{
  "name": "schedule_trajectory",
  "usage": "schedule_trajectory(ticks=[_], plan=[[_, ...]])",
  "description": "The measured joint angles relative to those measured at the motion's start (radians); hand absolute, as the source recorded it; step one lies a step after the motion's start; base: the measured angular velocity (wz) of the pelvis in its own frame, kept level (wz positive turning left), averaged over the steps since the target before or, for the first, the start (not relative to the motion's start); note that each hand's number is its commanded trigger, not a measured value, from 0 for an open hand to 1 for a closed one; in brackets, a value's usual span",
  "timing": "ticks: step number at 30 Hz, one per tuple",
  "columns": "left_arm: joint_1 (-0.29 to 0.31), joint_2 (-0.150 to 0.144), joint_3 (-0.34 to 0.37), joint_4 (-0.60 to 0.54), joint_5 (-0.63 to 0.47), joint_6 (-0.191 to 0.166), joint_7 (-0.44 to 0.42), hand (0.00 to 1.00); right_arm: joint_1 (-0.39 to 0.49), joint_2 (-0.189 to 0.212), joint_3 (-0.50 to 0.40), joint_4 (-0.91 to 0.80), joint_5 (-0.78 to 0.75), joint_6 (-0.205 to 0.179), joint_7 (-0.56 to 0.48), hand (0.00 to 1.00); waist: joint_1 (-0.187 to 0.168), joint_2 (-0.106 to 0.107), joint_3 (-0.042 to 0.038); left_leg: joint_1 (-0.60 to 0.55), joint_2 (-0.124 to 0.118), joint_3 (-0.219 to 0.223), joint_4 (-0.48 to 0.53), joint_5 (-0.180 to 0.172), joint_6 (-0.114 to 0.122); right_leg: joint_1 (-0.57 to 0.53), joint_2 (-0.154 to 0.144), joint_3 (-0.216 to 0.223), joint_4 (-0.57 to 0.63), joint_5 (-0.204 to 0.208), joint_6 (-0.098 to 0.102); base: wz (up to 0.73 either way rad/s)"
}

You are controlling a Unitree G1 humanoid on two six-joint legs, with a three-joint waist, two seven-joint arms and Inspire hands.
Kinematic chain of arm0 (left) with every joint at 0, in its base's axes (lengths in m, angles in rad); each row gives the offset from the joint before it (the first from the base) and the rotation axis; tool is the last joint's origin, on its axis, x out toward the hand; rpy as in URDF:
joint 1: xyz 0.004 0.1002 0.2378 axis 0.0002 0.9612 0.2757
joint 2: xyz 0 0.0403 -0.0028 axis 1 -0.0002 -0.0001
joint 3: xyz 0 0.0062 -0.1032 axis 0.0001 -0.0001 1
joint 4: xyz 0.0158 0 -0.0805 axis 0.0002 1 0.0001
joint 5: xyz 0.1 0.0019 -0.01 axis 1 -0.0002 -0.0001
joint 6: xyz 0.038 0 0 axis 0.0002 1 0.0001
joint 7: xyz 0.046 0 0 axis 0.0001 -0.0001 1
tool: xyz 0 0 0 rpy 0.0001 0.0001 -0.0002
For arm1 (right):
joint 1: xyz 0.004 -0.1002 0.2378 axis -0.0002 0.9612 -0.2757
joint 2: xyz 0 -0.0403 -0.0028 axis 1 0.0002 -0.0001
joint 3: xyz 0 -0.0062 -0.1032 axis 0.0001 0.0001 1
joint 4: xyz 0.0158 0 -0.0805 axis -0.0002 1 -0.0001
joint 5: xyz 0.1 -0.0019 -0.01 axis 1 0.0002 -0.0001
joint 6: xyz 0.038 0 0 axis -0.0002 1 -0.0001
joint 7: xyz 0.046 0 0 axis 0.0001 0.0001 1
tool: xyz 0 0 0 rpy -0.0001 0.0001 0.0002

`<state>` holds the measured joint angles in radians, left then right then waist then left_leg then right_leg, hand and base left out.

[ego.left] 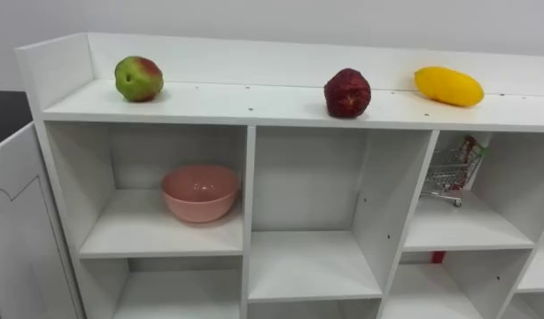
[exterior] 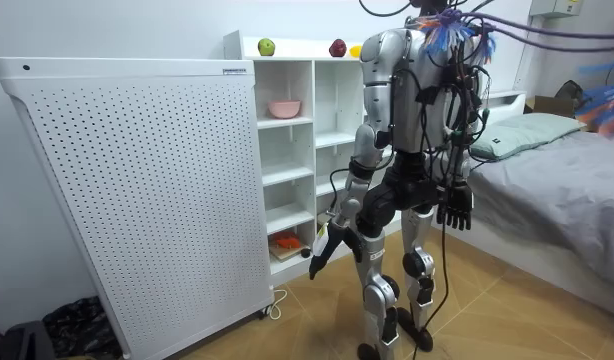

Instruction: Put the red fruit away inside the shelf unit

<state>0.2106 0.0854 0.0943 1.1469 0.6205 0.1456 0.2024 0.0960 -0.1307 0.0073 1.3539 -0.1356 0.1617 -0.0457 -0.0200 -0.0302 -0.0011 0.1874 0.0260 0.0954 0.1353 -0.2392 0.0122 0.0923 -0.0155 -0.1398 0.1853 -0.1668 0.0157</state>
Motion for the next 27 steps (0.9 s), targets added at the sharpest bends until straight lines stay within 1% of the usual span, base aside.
schedule_trajectory(ticks=[5, 8, 9, 11, 12, 13, 14, 15, 16, 17, 18, 19, 20, 21, 23, 24, 25, 27], plan=[[0.003, 0.0, 0.0, 0.002, -0.001, -0.001, 0.0, 0.0, 0.0, 0.009, 0.001, -0.001, 0.024, -0.023, -0.03, 0.0, 0.001, 0.009, 0.001, 0.0, 0.0, 0.004, 0.0, 0.0, 0.0, 0.0, 0.0, 0.0, 0.0, 0.0, 0.0, 0.0], [0.003, -0.001, -0.003, -0.003, -0.008, -0.002, 0.005, 0.0, -0.001, 0.009, 0.0, -0.005, 0.068, -0.04, -0.063, 0.0, 0.0, 0.012, 0.0034, -0.001, 0.0, 0.005, -0.002, 0.0, 0.0, 0.0, 0.0, 0.0, -0.002, 0.0, 0.0, 0.0], [0.005, -0.001, -0.003, -0.01, -0.008, -0.002, 0.006, 0.0, 0.0, 0.009, -0.001, -0.015, 0.112, -0.041, -0.082, 0.0, -0.001, 0.015, 0.003, -0.001, 0.0, 0.006, -0.001, 0.0, 0.0, 0.0, 0.0, 0.001, -0.002, 0.0, 0.0, 0.0], [0.004, -0.001, -0.002, -0.013, -0.015, -0.003, 0.013, 0.0, 0.001, 0.009, -0.012, -0.039, 0.2, -0.048, -0.111, 0.0, -0.001, 0.014, 0.0049, -0.001, 0.0, 0.008, -0.002, 0.0, 0.0, -0.002, 0.001, 0.003, -0.002, 0.0, 0.0, -0.02], [0.0, 0.0, 0.002, -0.013, -0.016, -0.004, 0.017, 0.0, 0.001, 0.009, -0.027, -0.048, 0.259, -0.068, -0.125, 0.0, -0.001, 0.016, 0.0047, -0.001, 0.0, 0.009, -0.002, 0.0, 0.0, -0.003, 0.001, 0.004, -0.002, 0.0, 0.0, -0.04], [-0.002, 0.0, 0.005, -0.014, -0.016, -0.011, 0.029, 0.0, 0.0, 0.009, -0.044, -0.06, 0.298, -0.085, -0.134, 0.0, 0.0, 0.016, 0.005, -0.002, 0.0, 0.009, -0.002, 0.0, 0.0, -0.005, 0.001, 0.005, -0.002, 0.0, 0.0, 0.0], [-0.001, 0.0, 0.007, -0.018, -0.014, -0.015, 0.031, 0.0, 0.0, 0.009, -0.054, -0.07, 0.314, -0.089, -0.14, 0.0, 0.0, 0.018, 0.0045, -0.003, 0.0, 0.01, -0.002, 0.0, 0.0, -0.006, 0.001, 0.006, -0.001, 0.0, 0.0, 0.0], [0.002, 0.0, 0.012, -0.03, -0.005, -0.022, 0.034, 0.0, -0.002, 0.009, -0.076, -0.082, 0.355, -0.105, -0.149, 0.0, 0.0, 0.016, 0.0066, -0.003, 0.0, 0.01, -0.002, 0.0, 0.0, -0.006, 0.001, 0.007, -0.001, 0.0, 0.0, 0.0], [0.006, 0.001, 0.015, -0.041, -0.003, -0.031, 0.04, 0.0, -0.01, 0.009, -0.095, -0.084, 0.397, -0.118, -0.158, 0.0, 0.0, 0.017, 0.0063, -0.004, 0.0, 0.01, -0.002, 0.0, 0.0, -0.006, 0.001, 0.006, -0.002, 0.0, 0.0, 0.0], [0.011, 0.001, 0.019, -0.053, -0.003, -0.043, 0.049, 0.0, -0.022, 0.009, -0.122, -0.092, 0.433, -0.12, -0.166, 0.0, 0.0, 0.015, 0.0068, -0.005, 0.0, 0.011, -0.002, 0.0, 0.0, -0.008, 0.001, 0.007, -0.001, 0.0, 0.0, 0.0], [0.011, 0.001, 0.019, -0.057, -0.003, -0.046, 0.053, 0.0, -0.029, 0.009, -0.135, -0.102, 0.445, -0.118, -0.173, 0.0, -0.001, 0.014, 0.0066, -0.006, 0.0, 0.012, -0.002, 0.0, 0.0, -0.01, 0.001, 0.008, 0.0, 0.0, 0.0, -0.03], [0.01, 0.001, 0.02, -0.062, -0.003, -0.047, 0.055, 0.0, -0.036, 0.008, -0.153, -0.141, 0.467, -0.12, -0.192, 0.0, -0.001, 0.013, 0.0025, -0.009, -0.001, 0.014, -0.001, 0.0, 0.0, -0.013, 0.001, 0.01, 0.0, 0.0, 0.0, 0.0], [0.01, 0.001, 0.021, -0.065, -0.003, -0.049, 0.057, 0.0, -0.039, 0.008, -0.158, -0.16, 0.478, -0.124, -0.2, 0.0, -0.001, 0.013, 0.0029, -0.009, -0.001, 0.015, -0.001, 0.0, 0.0, -0.013, 0.001, 0.01, -0.001, 0.0, 0.0, 0.0], [0.009, 0.004, 0.021, -0.065, -0.004, -0.054, 0.06, 0.0, -0.05, 0.008, -0.172, -0.189, 0.503, -0.135, -0.212, 0.0, -0.002, 0.013, 0.0026, -0.008, -0.001, 0.015, 0.0, 0.0, 0.0, -0.012, 0.001, 0.012, -0.001, 0.0, 0.0, 0.0], [0.011, 0.006, 0.021, -0.066, -0.022, -0.066, 0.075, 0.0, -0.08, 0.006, -0.196, -0.243, 0.507, -0.16, -0.241, 0.0, -0.003, 0.012, 0.0027, -0.008, -0.001, 0.015, 0.0, 0.0, 0.0, -0.011, 0.001, 0.011, -0.002, 0.0, 0.0, 0.0], [0.008, 0.007, 0.02, -0.067, -0.024, -0.068, 0.078, 0.0, -0.084, 0.006, -0.197, -0.262, 0.507, -0.163, -0.249, 0.0, -0.002, 0.012, 0.0027, -0.008, -0.001, 0.016, 0.0, 0.0, 0.0, -0.013, 0.001, 0.012, -0.001, 0.0, 0.0, 0.0], [0.009, 0.007, 0.02, -0.066, -0.041, -0.071, 0.084, 0.0, -0.091, 0.007, -0.197, -0.318, 0.506, -0.164, -0.267, 0.0, -0.002, 0.011, 0.0018, -0.011, -0.001, 0.018, 0.0, 0.0, 0.0, -0.018, 0.001, 0.017, -0.001, 0.0, 0.0, -0.07], [0.011, 0.007, 0.018, -0.066, -0.04, -0.074, 0.094, 0.0, -0.09, 0.008, -0.197, -0.432, 0.481, -0.165, -0.3, 0.0, -0.002, 0.011, 0.002, -0.02, -0.001, 0.022, 0.001, 0.0, 0.0, -0.028, 0.002, 0.024, 0.0, 0.0, 0.0, -0.08]])
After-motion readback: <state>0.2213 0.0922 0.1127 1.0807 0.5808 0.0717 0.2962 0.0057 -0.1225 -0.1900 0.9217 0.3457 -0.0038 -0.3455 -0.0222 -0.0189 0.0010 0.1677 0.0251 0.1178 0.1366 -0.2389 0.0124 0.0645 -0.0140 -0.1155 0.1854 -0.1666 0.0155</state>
